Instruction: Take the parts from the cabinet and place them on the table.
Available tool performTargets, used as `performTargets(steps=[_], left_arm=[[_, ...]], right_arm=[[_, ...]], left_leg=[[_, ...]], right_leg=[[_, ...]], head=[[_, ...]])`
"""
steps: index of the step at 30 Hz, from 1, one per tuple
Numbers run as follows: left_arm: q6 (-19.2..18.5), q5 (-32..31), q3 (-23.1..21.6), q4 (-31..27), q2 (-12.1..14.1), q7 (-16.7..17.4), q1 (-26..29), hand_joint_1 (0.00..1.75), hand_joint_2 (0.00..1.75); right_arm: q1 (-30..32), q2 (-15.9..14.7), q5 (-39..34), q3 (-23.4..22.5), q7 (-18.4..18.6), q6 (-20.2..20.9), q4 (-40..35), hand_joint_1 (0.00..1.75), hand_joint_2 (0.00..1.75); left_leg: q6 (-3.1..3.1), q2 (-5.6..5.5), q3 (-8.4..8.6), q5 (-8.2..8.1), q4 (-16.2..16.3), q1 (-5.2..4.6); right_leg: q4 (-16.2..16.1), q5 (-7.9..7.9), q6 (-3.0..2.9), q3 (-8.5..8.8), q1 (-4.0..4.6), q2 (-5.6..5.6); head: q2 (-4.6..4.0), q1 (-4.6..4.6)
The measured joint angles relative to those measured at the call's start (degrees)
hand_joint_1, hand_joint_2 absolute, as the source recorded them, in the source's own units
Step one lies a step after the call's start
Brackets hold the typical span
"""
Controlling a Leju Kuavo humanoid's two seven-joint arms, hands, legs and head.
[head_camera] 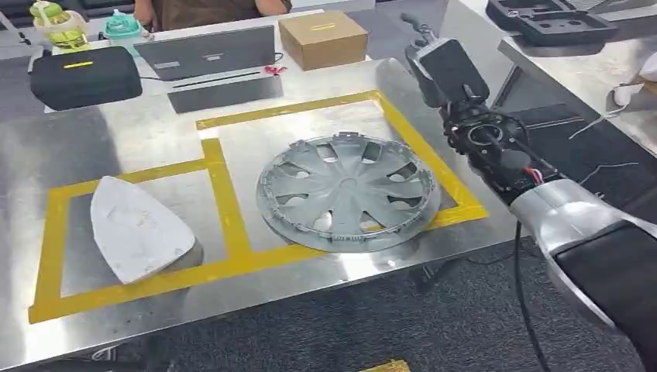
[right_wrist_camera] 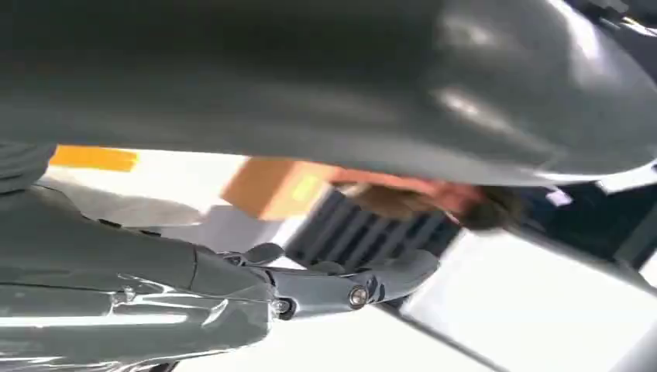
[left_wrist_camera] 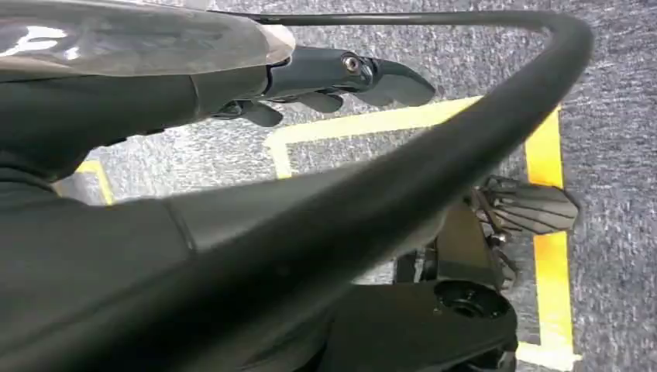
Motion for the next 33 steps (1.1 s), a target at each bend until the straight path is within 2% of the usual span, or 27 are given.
performTargets(steps=[2,5,9,12,25,33], left_arm=[[-0.28,-0.02,0.00,0.00,-0.04,-0.09,0.01,0.00,0.00],[-0.39,-0.02,-0.04,0.00,-0.11,-0.11,0.12,0.00,0.00],[-0.52,0.02,-0.04,0.00,-0.20,-0.13,0.41,0.00,0.00],[-0.44,0.02,-0.04,0.00,-0.26,-0.19,0.45,0.00,0.00],[-0.37,-0.26,-0.20,0.00,-0.35,-0.50,0.48,0.00,0.00],[-0.96,0.02,-0.22,0.00,-0.46,0.39,0.45,0.00,0.00]], right_arm=[[4.21,-0.46,-0.88,-1.44,-0.81,-2.55,-6.82,0.00,0.00],[11.30,-1.62,-0.87,-4.20,-1.14,-4.10,-18.73,0.00,0.00],[19.54,-2.58,0.13,-8.04,-2.86,-3.82,-33.70,0.00,0.00],[23.57,-2.97,0.83,-10.35,-3.00,-3.40,-42.25,0.00,0.00],[35.30,-5.31,2.06,-17.40,-3.96,0.76,-67.46,0.00,0.00],[43.77,-5.53,4.83,-19.06,-6.04,4.36,-80.20,0.00,0.00]], left_leg=[[0.00,0.00,0.03,0.00,0.00,0.00],[0.00,-0.01,0.05,-0.01,-0.01,0.01],[-0.01,0.00,0.07,-0.01,-0.02,0.08],[-0.02,0.01,0.07,-0.02,-0.02,0.08],[-0.03,0.01,0.14,-0.04,-0.01,0.08],[-0.06,0.01,0.14,-0.08,-0.05,0.08]], right_leg=[[-0.01,0.00,0.00,0.02,0.00,0.00],[-0.01,-0.01,-0.01,0.03,0.00,-0.03],[-0.02,-0.03,-0.02,0.03,-0.01,-0.02],[-0.02,-0.03,-0.02,0.02,-0.01,0.02],[-0.07,-0.04,-0.02,0.03,-0.02,-0.01],[-0.07,-0.09,-0.02,0.07,-0.01,0.01]], head=[[0.00,-0.13],[0.00,-0.13],[0.00,-0.09],[0.00,-0.13],[0.00,-0.02],[0.00,-0.04]])
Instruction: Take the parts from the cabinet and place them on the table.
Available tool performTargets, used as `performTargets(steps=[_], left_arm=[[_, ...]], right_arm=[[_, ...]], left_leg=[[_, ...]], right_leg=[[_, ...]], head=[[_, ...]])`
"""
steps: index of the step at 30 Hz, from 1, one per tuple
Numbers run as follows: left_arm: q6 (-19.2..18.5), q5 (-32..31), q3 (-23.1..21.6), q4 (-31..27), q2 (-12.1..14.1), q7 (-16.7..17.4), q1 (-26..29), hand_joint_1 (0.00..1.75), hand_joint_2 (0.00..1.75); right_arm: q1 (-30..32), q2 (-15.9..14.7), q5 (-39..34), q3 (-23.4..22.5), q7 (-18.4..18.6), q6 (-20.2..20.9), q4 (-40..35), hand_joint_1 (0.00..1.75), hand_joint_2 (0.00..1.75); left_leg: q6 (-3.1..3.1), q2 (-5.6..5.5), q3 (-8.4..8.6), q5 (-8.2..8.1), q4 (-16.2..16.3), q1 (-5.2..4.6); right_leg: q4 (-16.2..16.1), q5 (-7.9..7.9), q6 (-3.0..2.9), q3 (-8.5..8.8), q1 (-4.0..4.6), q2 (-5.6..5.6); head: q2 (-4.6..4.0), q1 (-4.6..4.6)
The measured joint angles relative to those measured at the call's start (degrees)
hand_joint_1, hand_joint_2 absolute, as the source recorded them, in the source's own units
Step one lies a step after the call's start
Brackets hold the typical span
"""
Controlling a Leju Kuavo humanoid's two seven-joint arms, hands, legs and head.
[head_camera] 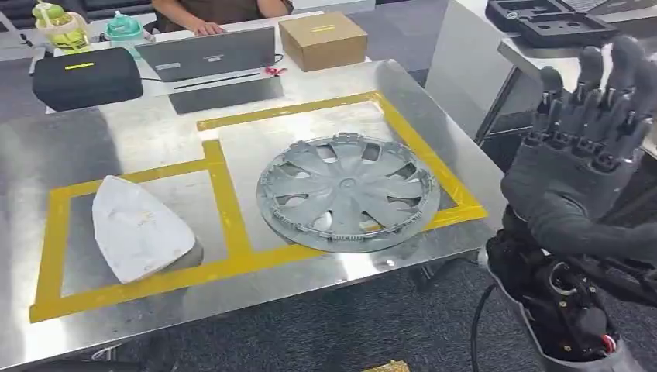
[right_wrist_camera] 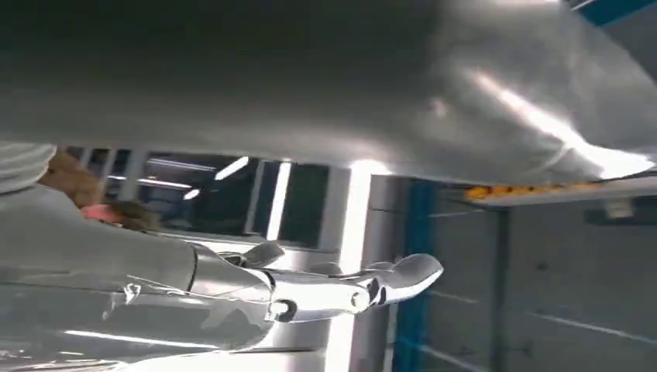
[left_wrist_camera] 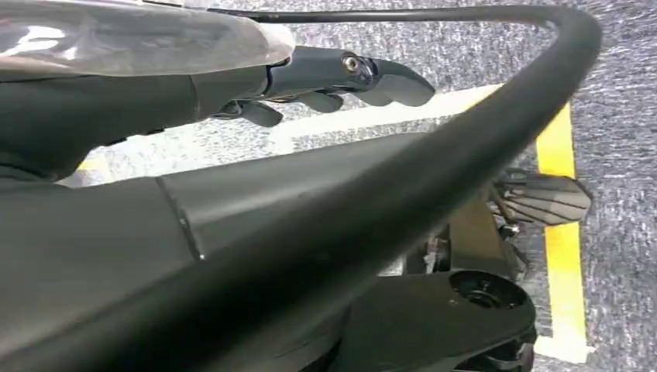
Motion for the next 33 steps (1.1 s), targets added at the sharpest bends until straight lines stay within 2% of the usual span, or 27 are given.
performTargets(steps=[11,23,33], left_arm=[[-0.65,-0.02,-0.09,0.00,-0.37,0.15,-0.10,0.00,0.00],[-1.62,-0.44,-0.26,0.00,-0.63,1.40,-0.18,0.00,0.00],[-1.62,-0.72,-0.61,0.00,-0.83,2.01,-0.22,0.00,0.00]], right_arm=[[3.97,0.00,1.48,-0.72,-0.44,1.20,-7.69,0.00,0.00],[5.61,0.00,1.11,-2.45,-0.09,5.44,-9.61,0.00,0.00],[6.25,0.02,1.09,-3.74,0.11,6.01,-10.07,0.00,0.00]], left_leg=[[0.00,0.00,0.02,0.00,-0.01,0.00],[0.00,-0.01,0.02,0.00,-0.01,0.00],[0.00,-0.01,0.03,0.00,-0.01,0.00]], right_leg=[[0.00,0.00,0.00,0.00,0.01,0.00],[0.00,0.00,0.00,0.06,0.01,-0.01],[0.00,0.00,0.00,0.07,0.01,-0.01]], head=[[0.00,0.02],[0.00,0.00],[0.00,0.00]])
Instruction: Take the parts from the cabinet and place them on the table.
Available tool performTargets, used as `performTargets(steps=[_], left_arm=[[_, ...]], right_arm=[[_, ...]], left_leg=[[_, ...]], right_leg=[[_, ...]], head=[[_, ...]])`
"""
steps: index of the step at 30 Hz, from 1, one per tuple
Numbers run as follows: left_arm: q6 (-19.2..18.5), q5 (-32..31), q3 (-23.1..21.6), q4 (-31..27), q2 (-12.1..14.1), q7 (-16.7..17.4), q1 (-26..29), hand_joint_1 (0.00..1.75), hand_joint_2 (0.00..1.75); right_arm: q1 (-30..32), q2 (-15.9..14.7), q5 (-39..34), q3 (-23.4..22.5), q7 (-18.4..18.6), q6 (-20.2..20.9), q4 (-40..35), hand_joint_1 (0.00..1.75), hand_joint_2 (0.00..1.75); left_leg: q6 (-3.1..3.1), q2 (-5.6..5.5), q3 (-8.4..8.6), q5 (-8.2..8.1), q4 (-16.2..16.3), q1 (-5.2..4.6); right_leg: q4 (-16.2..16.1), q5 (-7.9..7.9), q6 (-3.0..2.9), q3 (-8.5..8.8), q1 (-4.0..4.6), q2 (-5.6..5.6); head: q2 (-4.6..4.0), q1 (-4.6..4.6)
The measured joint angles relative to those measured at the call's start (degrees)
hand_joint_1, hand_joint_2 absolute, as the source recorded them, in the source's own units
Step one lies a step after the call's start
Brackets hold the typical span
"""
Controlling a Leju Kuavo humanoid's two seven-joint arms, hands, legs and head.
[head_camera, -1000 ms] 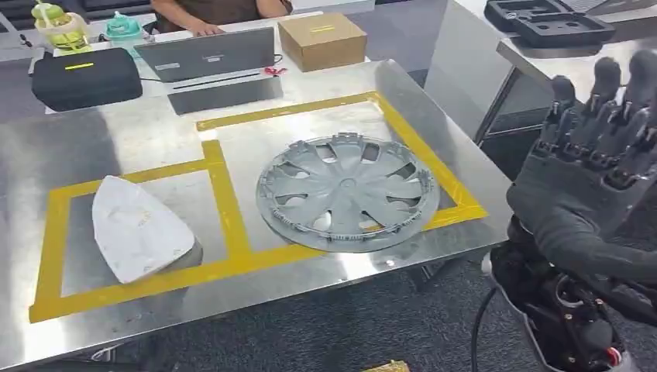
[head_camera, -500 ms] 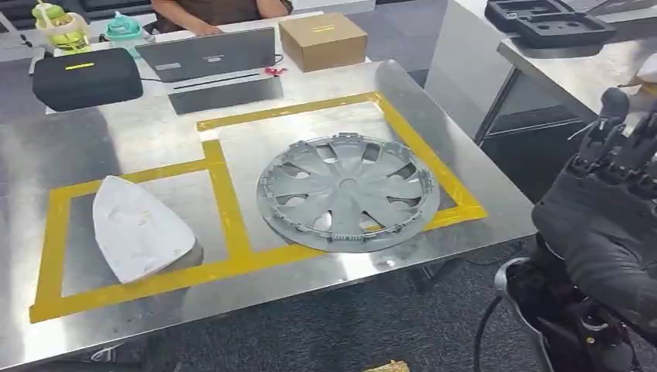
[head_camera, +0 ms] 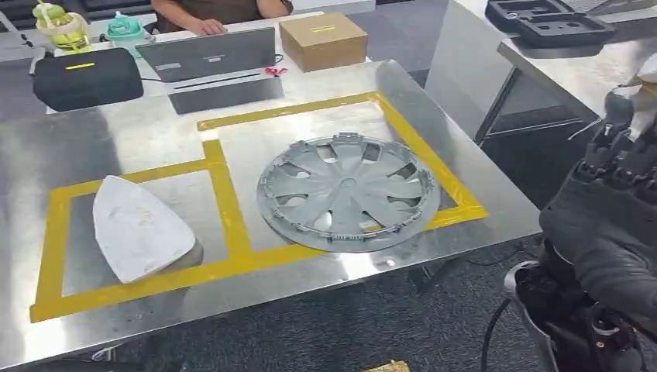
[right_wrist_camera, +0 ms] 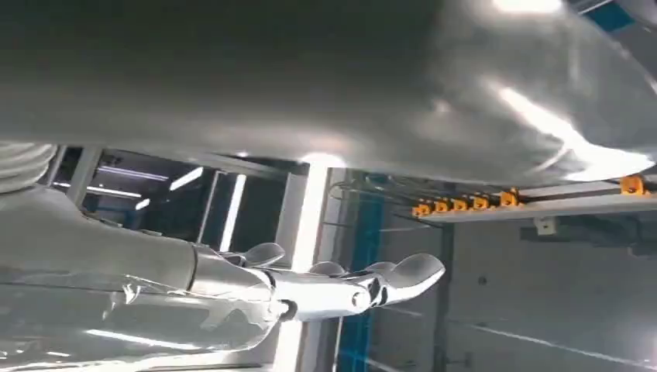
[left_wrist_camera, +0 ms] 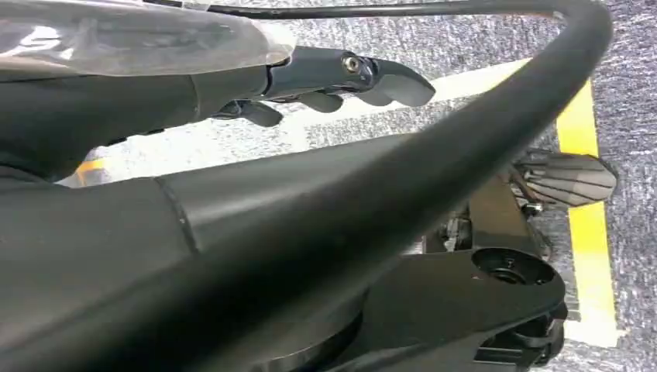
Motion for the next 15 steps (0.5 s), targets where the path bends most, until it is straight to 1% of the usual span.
performTargets(steps=[15], left_arm=[[-0.04,-0.07,-0.02,0.00,-0.02,0.26,-0.03,0.00,0.00]], right_arm=[[0.09,0.00,-0.13,-0.37,0.31,0.22,-0.13,0.00,0.00]], left_leg=[[0.00,0.00,0.00,0.00,0.00,0.00]], right_leg=[[0.00,0.00,0.00,0.00,0.00,0.00]], head=[[0.00,0.02]])
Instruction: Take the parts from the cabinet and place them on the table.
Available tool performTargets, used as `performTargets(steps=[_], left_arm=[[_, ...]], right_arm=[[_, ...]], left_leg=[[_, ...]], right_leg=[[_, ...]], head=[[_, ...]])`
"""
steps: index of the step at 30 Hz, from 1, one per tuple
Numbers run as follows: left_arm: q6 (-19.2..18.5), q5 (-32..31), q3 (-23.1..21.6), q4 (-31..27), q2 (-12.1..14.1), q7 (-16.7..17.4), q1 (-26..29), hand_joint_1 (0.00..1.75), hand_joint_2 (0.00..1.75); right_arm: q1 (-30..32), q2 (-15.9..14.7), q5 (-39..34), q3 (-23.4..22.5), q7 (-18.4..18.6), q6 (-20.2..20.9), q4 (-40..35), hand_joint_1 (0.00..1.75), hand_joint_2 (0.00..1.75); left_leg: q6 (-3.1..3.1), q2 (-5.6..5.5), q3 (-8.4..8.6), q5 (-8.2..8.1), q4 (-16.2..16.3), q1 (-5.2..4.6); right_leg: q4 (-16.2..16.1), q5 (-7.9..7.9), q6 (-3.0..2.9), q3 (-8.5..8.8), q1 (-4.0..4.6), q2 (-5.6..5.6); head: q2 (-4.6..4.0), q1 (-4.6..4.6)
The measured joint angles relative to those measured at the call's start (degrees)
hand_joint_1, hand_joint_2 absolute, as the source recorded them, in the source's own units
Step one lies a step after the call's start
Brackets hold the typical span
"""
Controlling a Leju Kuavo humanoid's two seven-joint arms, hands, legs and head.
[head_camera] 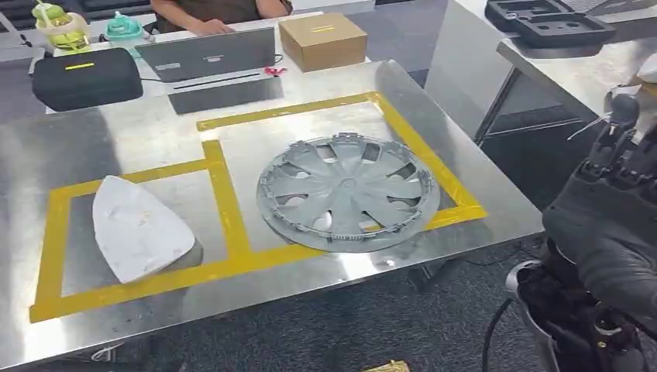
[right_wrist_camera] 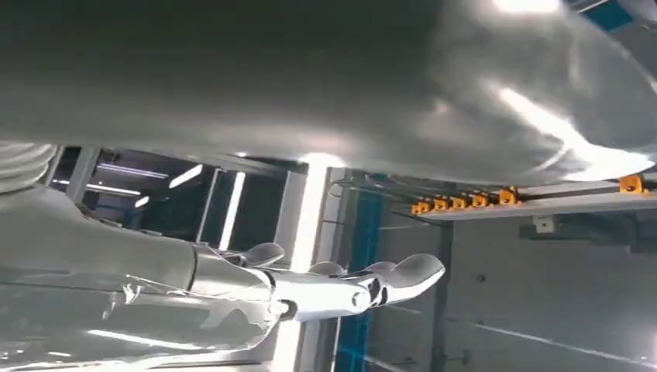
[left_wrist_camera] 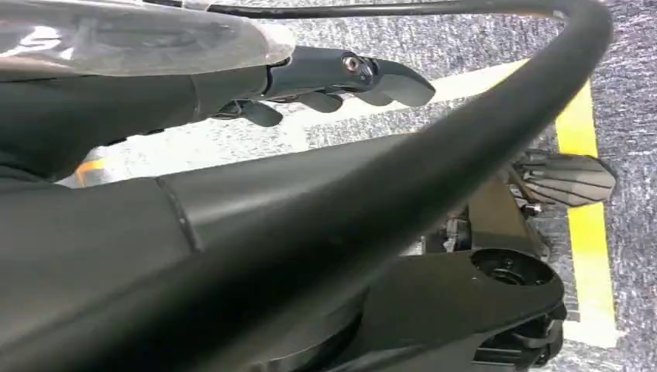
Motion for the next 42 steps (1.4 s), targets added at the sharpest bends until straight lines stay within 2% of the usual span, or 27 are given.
performTargets(steps=[23,29,30,31,32,33,35,36,37,38,39,40,41,42], left_arm=[[-0.09,0.70,-0.02,0.00,-0.11,1.46,-0.12,0.00,0.00],[-0.09,1.00,-0.02,0.00,-0.11,1.90,-0.21,0.00,0.00],[-0.09,1.09,-0.02,0.00,-0.11,1.99,-0.23,0.00,0.00],[-0.13,1.09,-0.02,0.00,-0.15,2.21,-0.29,0.00,0.00],[-0.20,1.11,-0.02,0.00,-0.24,2.34,-0.29,0.00,0.00],[-0.26,1.11,-0.02,0.00,-0.22,2.47,-0.30,0.00,0.00],[-0.28,1.18,-0.02,0.00,-0.22,2.62,-0.36,0.00,0.00],[-0.31,1.22,-0.02,0.00,-0.22,2.69,-0.36,0.00,0.00],[-0.31,1.31,-0.02,0.00,-0.24,2.75,-0.34,0.00,0.00],[-0.33,1.44,-0.02,0.00,-0.26,2.84,-0.31,0.00,0.00],[-0.35,1.53,-0.02,0.00,-0.33,2.86,-0.31,0.00,0.00],[-0.35,1.64,-0.02,0.00,-0.35,2.88,-0.32,0.00,0.00],[-0.35,1.71,-0.02,0.00,-0.35,2.88,-0.31,0.00,0.00],[-0.35,1.71,-0.02,0.07,-0.04,2.88,-0.37,0.00,0.00]], right_arm=[[-0.14,-0.02,-2.38,-0.46,0.41,2.73,0.02,0.00,0.00],[-0.34,0.00,-2.97,-0.46,0.41,3.21,0.24,0.00,0.00],[-0.54,-0.02,-3.17,-0.46,0.44,3.37,0.26,0.00,0.00],[-0.77,-0.02,-3.30,-0.44,0.44,3.43,0.24,0.00,0.00],[-0.79,-0.02,-3.34,-0.48,0.46,3.50,0.24,0.00,0.00],[-1.02,-0.02,-3.34,-0.50,0.46,3.54,0.26,0.00,0.00],[-0.93,-0.02,-3.37,-0.50,0.46,3.67,0.31,0.00,0.00],[-0.86,-0.02,-3.39,-0.52,0.46,3.65,0.37,0.00,0.00],[-0.86,-0.02,-3.45,-0.52,0.46,3.65,0.46,0.00,0.00],[-0.87,-0.02,-3.52,-0.52,0.46,3.65,0.57,0.00,0.00],[-0.87,-0.02,-3.52,-0.52,0.48,3.65,0.59,0.00,0.00],[-0.88,-0.02,-3.52,-0.50,0.48,3.67,0.59,0.00,0.00],[-0.94,-0.02,-3.52,-0.50,0.48,3.74,0.59,0.00,0.00],[-0.93,-0.02,-3.52,-0.50,0.48,3.76,0.68,0.00,0.00]], left_leg=[[0.00,0.00,0.00,0.00,0.00,0.00],[0.79,-0.02,-0.01,-0.55,0.42,-0.42],[0.97,-0.03,0.05,-0.36,0.31,-0.49],[1.28,0.02,0.51,-0.02,-0.68,-0.01],[1.32,0.27,1.16,0.28,-1.45,0.30],[1.48,0.31,1.45,0.27,-1.63,0.40],[1.50,0.34,1.50,0.27,-1.57,0.40],[1.49,0.35,1.47,0.27,-1.54,0.39],[1.47,0.35,1.49,0.27,-1.51,0.42],[1.41,0.33,1.54,0.25,-1.47,0.50],[1.21,0.26,1.55,0.21,-1.29,0.68],[0.77,0.17,1.52,0.05,-0.96,0.90],[0.28,0.08,1.40,-0.17,-0.40,1.06],[-0.34,-0.11,1.04,-0.17,0.01,0.68]], right_leg=[[0.01,0.00,0.00,0.02,0.00,0.00],[-0.15,-0.20,0.56,0.25,-0.31,-0.02],[-0.36,0.01,0.82,0.34,-0.38,-0.02],[-0.55,0.00,1.01,0.65,0.05,0.01],[0.31,-1.04,1.04,0.19,-0.28,-0.15],[3.31,-3.11,1.24,-0.93,-0.24,-0.22],[12.92,-7.41,1.74,-5.26,-0.67,-0.24],[16.53,-8.49,2.01,-7.04,-0.82,-0.25],[17.88,-8.27,2.22,-7.78,-1.06,-0.31],[16.01,-6.55,2.43,-6.98,-1.37,-0.36],[11.94,-4.04,2.68,-5.13,-1.68,-0.40],[6.63,-1.32,3.09,-2.57,-2.01,-0.43],[1.72,-0.02,3.69,-0.44,-2.43,-0.38],[1.19,-0.68,3.54,-0.24,-1.73,0.11]], head=[[0.00,-0.02],[0.00,-0.31],[0.00,-0.33],[0.00,-0.35],[0.00,-0.33],[0.00,0.04],[0.00,0.96],[0.00,0.96],[0.00,1.14],[0.00,1.33],[0.00,1.40],[0.00,1.46],[0.00,1.73],[0.00,2.36]])
